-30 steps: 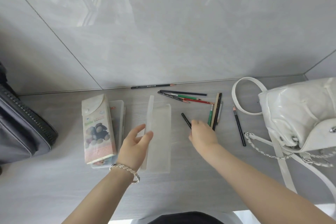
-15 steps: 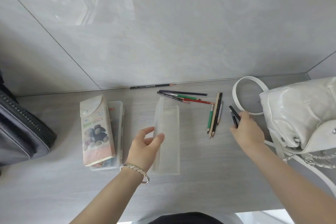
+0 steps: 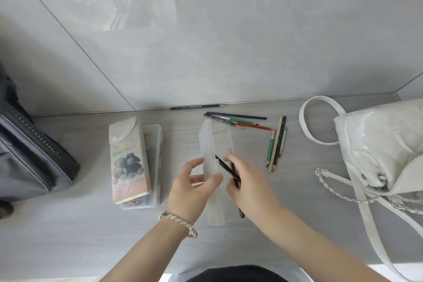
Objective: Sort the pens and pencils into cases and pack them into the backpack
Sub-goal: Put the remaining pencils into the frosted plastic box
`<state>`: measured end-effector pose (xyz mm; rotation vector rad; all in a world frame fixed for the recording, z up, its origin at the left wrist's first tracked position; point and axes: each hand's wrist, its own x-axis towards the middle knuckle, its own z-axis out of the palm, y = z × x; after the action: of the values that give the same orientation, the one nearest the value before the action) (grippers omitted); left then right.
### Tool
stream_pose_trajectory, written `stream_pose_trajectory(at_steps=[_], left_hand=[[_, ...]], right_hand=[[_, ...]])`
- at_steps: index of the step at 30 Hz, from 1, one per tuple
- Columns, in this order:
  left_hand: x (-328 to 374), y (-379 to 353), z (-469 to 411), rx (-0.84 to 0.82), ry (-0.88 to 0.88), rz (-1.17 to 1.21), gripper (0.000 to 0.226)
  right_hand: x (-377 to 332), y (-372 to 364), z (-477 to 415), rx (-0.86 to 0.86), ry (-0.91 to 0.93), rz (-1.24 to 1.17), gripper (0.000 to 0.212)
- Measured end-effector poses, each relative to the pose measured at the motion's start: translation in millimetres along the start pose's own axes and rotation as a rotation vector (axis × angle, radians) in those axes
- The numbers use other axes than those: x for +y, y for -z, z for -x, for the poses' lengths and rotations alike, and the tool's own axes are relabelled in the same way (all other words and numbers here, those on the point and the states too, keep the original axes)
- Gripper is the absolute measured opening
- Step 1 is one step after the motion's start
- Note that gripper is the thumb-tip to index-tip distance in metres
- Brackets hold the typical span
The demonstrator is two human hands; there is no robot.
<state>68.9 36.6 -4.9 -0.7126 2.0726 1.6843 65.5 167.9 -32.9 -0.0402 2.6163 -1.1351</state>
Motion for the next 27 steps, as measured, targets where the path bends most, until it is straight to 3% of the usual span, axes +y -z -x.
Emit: stream_pose_trajectory(at_steps=[5, 10, 14, 16, 21, 23, 25, 26, 27], left_hand=[[2, 7, 1, 0.029, -0.027, 0.021, 0.043], [5, 12, 0, 0.052, -0.051, -0.031, 0.044], [6, 13, -2, 0.067, -0.061, -0.05, 0.044], [7, 13, -2, 0.072, -0.068, -0.068, 0.045], [6, 13, 1, 0.068, -0.1, -0.107, 0.047], [4, 12, 3, 0.057, -0.109, -0.134, 0.05], [4, 12, 5, 0.049, -0.119, -0.152, 0.052], [4, 11, 7, 0.048, -0.129, -0.162, 0.051], [5, 11, 8, 0.048, -0.14, -0.171, 0.051]], right_hand=[[0, 14, 5, 0.058, 0.019, -0.137, 0.043], [-9, 39, 9, 0.096, -0.042, -0.61, 0.055], [-17, 52, 5, -0.016, -0.137, -0.928, 0.018], [-15, 54, 3, -0.076, -0.201, -0.871, 0.006], [-16, 38, 3, -0.068, -0.166, -0.462, 0.044], [-18, 30, 2, -0.053, -0.087, -0.333, 0.037], [-18, 21, -2, -0.043, -0.041, -0.183, 0.016], [-19, 17, -3, -0.035, -0.041, -0.105, 0.013], [-18, 12, -4, -0.029, -0.042, -0.018, 0.025]])
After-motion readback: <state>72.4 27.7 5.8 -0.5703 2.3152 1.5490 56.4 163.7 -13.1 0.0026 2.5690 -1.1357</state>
